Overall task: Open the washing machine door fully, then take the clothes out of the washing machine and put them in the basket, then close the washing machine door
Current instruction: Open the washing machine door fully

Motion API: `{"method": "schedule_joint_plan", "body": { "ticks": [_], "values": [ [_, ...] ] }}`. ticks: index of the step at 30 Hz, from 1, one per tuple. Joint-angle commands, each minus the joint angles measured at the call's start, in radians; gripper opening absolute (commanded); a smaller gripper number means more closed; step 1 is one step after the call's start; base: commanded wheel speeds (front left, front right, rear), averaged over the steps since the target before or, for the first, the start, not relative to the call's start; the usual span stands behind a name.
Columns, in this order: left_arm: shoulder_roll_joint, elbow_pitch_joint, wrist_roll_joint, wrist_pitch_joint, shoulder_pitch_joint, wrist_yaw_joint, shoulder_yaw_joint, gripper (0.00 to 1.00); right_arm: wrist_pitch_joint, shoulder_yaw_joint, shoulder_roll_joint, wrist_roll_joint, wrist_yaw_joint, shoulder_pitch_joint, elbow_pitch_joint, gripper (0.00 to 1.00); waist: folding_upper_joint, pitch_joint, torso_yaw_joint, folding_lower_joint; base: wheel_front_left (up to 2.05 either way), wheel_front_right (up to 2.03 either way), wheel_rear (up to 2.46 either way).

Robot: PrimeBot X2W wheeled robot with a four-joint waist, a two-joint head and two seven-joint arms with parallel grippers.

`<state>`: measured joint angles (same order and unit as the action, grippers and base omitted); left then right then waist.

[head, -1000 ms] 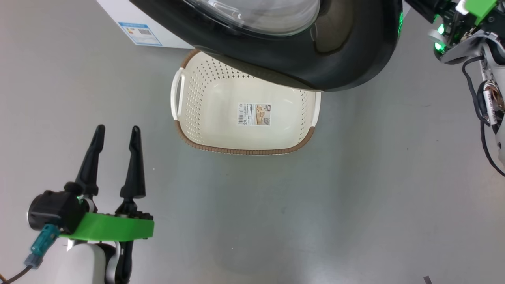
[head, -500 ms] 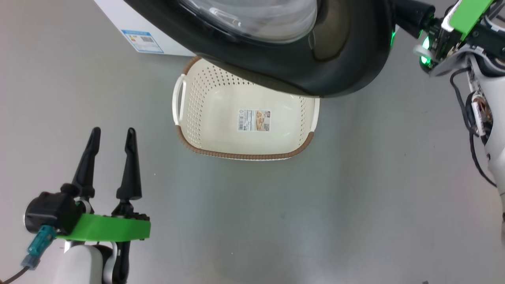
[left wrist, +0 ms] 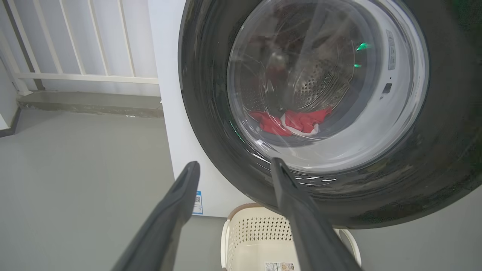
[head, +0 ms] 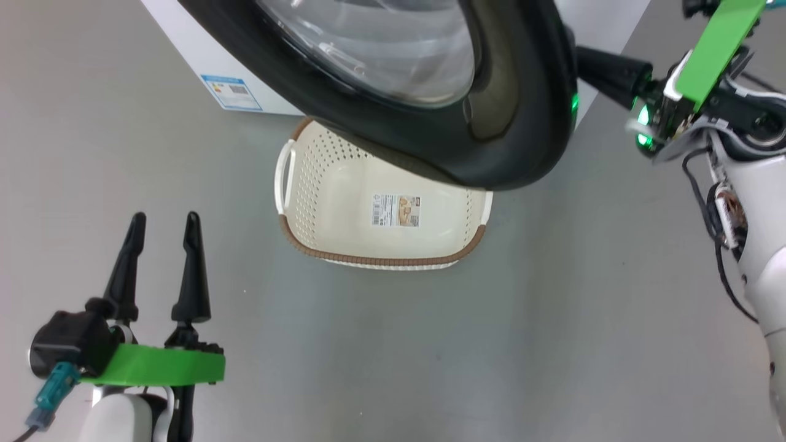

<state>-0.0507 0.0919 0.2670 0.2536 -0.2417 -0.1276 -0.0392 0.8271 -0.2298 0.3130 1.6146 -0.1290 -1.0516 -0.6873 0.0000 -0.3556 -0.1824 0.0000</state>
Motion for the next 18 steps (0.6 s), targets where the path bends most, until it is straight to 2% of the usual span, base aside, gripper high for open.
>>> {"method": "schedule_joint_plan", "body": {
  "ticks": [1, 18],
  "values": [
    [-0.027, -0.018, -0.009, 0.008, 0.017, -0.003, 0.033, 1.00, 0.011, -0.008, -0.018, 0.010, -0.002, 0.019, 0.042, 0.00, 0.0000, 0.014, -0.003, 0.0000, 0.00, 0.00, 0.00],
    [-0.030, -0.012, -0.014, 0.008, 0.065, -0.003, 0.046, 1.00, 0.040, -0.020, -0.038, 0.024, -0.002, 0.161, 0.119, 0.00, 0.0000, 0.095, -0.036, 0.0000, 0.00, 0.00, 0.00]
  ]
}}
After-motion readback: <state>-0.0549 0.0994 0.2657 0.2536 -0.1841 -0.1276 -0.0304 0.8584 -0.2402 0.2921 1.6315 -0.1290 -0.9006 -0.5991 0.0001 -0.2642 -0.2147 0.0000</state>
